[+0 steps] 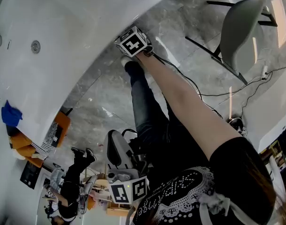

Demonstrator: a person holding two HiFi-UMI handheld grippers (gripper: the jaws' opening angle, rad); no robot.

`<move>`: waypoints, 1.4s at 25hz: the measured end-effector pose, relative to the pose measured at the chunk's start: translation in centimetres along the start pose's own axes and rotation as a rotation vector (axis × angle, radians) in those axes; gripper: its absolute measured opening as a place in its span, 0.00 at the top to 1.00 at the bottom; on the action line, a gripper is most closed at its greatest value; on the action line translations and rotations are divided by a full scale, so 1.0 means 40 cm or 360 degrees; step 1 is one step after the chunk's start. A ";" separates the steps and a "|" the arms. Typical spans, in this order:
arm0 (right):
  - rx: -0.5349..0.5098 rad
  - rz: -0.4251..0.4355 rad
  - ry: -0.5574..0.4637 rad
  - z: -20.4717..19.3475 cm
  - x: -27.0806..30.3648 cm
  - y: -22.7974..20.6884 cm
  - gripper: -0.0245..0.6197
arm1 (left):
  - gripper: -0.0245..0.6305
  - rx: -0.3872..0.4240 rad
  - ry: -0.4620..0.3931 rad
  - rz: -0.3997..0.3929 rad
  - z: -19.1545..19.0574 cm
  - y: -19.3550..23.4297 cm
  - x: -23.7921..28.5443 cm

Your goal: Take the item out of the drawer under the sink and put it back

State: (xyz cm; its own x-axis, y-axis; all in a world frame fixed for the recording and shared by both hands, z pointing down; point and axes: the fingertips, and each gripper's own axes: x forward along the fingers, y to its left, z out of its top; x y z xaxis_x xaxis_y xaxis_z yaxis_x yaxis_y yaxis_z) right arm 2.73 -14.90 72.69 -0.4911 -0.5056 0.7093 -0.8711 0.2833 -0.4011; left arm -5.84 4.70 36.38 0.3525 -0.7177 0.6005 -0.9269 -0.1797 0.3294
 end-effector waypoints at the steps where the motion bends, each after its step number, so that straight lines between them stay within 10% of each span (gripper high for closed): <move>1: 0.0016 0.0015 0.0001 0.001 0.004 0.000 0.73 | 0.96 0.0002 -0.0001 0.0007 0.000 0.001 -0.001; 35: -0.0052 -0.0073 -0.0041 -0.051 -0.018 0.001 0.74 | 0.96 -0.0055 -0.0067 0.0064 -0.029 0.039 -0.038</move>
State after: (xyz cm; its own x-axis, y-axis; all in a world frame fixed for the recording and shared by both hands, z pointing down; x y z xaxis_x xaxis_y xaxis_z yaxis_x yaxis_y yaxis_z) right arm 3.02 -12.86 73.35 -0.4510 -0.5395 0.7110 -0.8924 0.2858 -0.3492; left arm -7.67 6.28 36.82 0.3088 -0.7517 0.5827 -0.9349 -0.1272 0.3313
